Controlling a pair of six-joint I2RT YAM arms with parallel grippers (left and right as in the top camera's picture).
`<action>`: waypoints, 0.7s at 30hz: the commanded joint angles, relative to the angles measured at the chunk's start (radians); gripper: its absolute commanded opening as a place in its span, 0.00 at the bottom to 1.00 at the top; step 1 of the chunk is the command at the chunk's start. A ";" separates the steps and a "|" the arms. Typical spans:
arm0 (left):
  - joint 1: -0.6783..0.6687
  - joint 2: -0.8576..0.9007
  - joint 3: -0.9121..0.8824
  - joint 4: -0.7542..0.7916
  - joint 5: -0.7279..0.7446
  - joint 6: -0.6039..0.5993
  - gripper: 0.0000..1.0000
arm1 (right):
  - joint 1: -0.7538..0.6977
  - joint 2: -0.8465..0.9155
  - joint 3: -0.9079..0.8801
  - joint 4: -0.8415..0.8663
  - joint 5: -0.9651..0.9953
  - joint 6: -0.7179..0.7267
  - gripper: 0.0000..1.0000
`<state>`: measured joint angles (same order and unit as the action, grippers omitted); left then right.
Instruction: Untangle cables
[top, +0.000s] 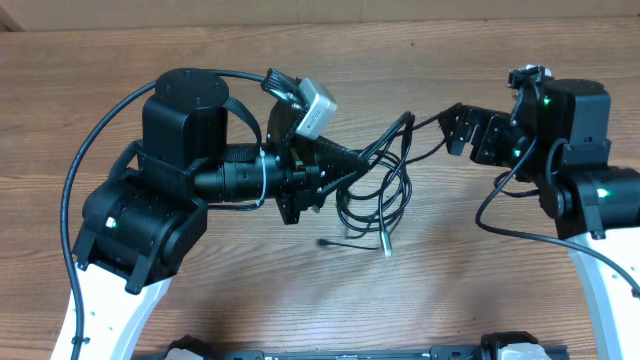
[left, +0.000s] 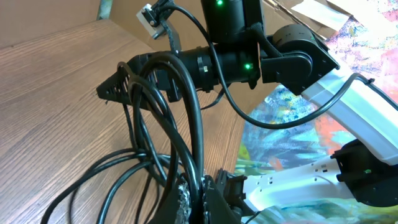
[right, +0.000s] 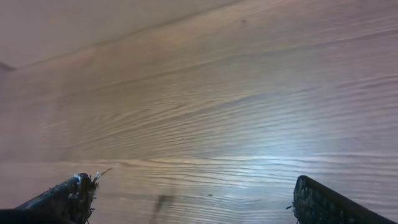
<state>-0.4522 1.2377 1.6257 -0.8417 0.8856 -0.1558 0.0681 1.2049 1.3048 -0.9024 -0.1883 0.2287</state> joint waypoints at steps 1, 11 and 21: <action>-0.006 -0.024 0.014 0.008 0.058 -0.001 0.04 | -0.015 0.011 0.003 -0.011 0.188 0.011 1.00; -0.006 -0.026 0.014 0.009 0.057 0.003 0.04 | -0.080 0.011 0.003 -0.056 0.256 0.011 1.00; 0.042 -0.032 0.014 0.008 0.056 0.020 0.04 | -0.131 0.011 0.003 -0.118 0.086 -0.003 1.00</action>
<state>-0.4168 1.2278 1.6257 -0.8406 0.9157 -0.1551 -0.0601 1.2133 1.3048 -1.0191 0.0078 0.2340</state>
